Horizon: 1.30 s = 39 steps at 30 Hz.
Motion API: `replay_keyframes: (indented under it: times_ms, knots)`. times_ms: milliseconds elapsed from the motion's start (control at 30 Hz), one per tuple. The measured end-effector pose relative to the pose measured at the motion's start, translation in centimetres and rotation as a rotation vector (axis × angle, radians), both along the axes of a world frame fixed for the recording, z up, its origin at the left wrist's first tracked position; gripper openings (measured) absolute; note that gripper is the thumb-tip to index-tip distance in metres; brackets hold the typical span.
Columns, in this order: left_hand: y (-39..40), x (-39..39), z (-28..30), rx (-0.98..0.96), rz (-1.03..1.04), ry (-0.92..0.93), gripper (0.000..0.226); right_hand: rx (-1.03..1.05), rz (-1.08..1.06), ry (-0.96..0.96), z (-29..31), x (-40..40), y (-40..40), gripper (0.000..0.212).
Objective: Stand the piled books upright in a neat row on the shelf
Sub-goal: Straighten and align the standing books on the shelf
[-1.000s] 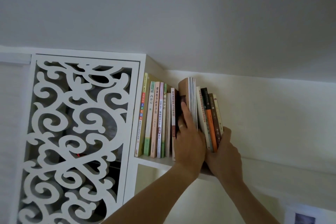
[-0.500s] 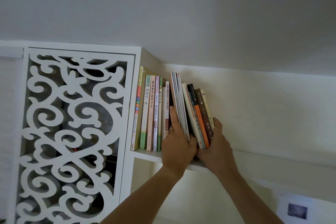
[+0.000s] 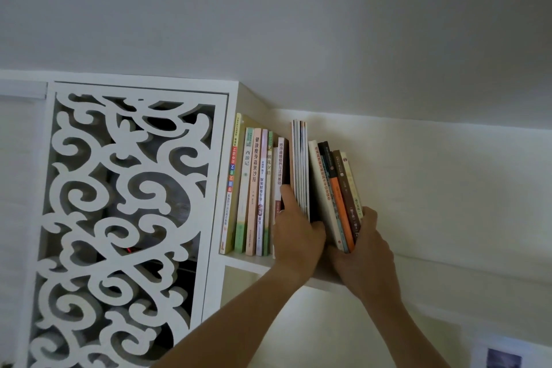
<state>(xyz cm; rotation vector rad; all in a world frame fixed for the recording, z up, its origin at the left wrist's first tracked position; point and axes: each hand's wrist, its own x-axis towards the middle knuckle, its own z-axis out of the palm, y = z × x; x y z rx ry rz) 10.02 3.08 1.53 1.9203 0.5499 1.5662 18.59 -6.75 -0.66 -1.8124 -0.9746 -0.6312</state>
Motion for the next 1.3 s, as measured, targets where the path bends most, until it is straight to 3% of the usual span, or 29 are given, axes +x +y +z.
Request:
replay_keyframes:
  times_ms: [300,633,933,1067,1300]
  knots:
    - [-1.0,-0.3,-0.6,0.022,0.122,-0.020,0.076,0.012,-0.034,0.019,0.1,0.0,-0.1,0.074]
    - [-2.9,-8.7,-2.0,0.186,0.190,-0.076,0.075,0.093,-0.102,0.077,0.4,-1.0,0.0,0.066]
    - [-3.2,-13.1,-2.0,0.166,0.230,-0.030,0.074,0.086,-0.086,0.062,1.1,-3.5,1.7,0.062]
    - [-3.0,-15.1,-1.5,0.147,0.236,-0.056,0.061,0.189,-0.019,0.101,0.9,-5.7,4.2,0.061]
    - [-1.5,-19.6,-0.8,0.099,0.288,-0.103,0.052,0.083,0.284,0.205,1.4,-5.4,6.0,0.085]
